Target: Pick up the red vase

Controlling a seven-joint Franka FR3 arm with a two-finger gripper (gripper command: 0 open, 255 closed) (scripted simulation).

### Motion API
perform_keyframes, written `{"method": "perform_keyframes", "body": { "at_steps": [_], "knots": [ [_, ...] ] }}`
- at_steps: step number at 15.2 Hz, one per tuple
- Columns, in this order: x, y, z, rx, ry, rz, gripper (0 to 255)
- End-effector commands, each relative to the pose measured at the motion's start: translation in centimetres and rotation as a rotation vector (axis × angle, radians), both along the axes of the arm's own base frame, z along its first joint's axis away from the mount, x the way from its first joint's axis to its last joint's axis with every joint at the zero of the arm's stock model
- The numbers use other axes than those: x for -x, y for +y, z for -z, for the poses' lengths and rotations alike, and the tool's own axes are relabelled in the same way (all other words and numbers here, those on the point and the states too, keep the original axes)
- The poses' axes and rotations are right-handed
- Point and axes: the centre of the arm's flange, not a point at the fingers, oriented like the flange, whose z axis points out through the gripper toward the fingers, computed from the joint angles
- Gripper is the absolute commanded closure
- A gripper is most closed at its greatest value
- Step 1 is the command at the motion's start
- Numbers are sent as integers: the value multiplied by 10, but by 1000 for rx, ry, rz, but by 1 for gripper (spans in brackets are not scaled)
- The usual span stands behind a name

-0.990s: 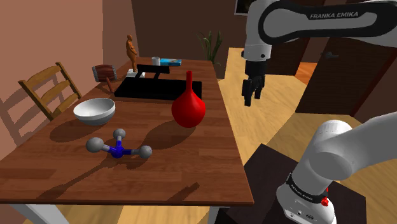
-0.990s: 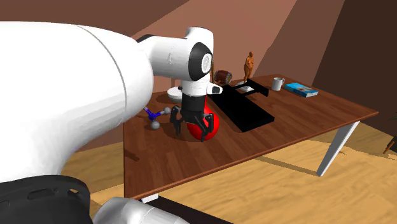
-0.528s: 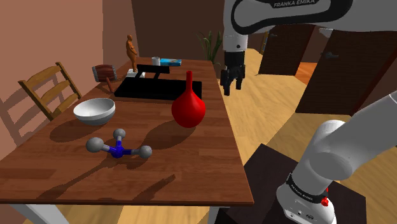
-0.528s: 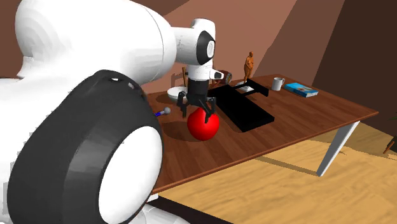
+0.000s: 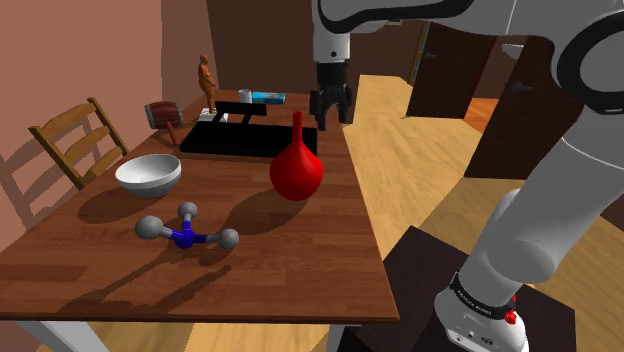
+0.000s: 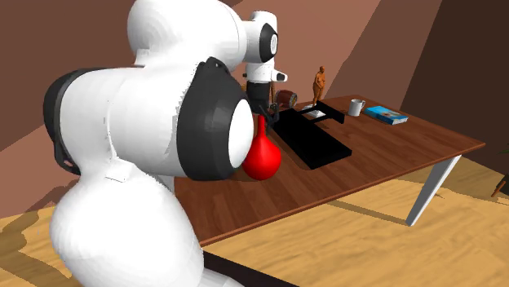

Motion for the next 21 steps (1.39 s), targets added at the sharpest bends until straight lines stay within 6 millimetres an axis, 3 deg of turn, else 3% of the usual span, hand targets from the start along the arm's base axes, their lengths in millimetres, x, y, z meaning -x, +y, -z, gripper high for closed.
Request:
{"method": "perform_keyframes", "body": {
  "at_steps": [1,8,16,18,19,21],
  "knots": [
    [-25,3,-3,4,-4,3,0],
    [-112,18,-24,18,-16,16,0],
    [-115,19,15,18,-16,16,0],
    [-115,19,15,18,-16,16,0],
    [-115,19,16,18,-16,16,255],
    [-115,19,15,18,-16,16,255]
  ]
}}
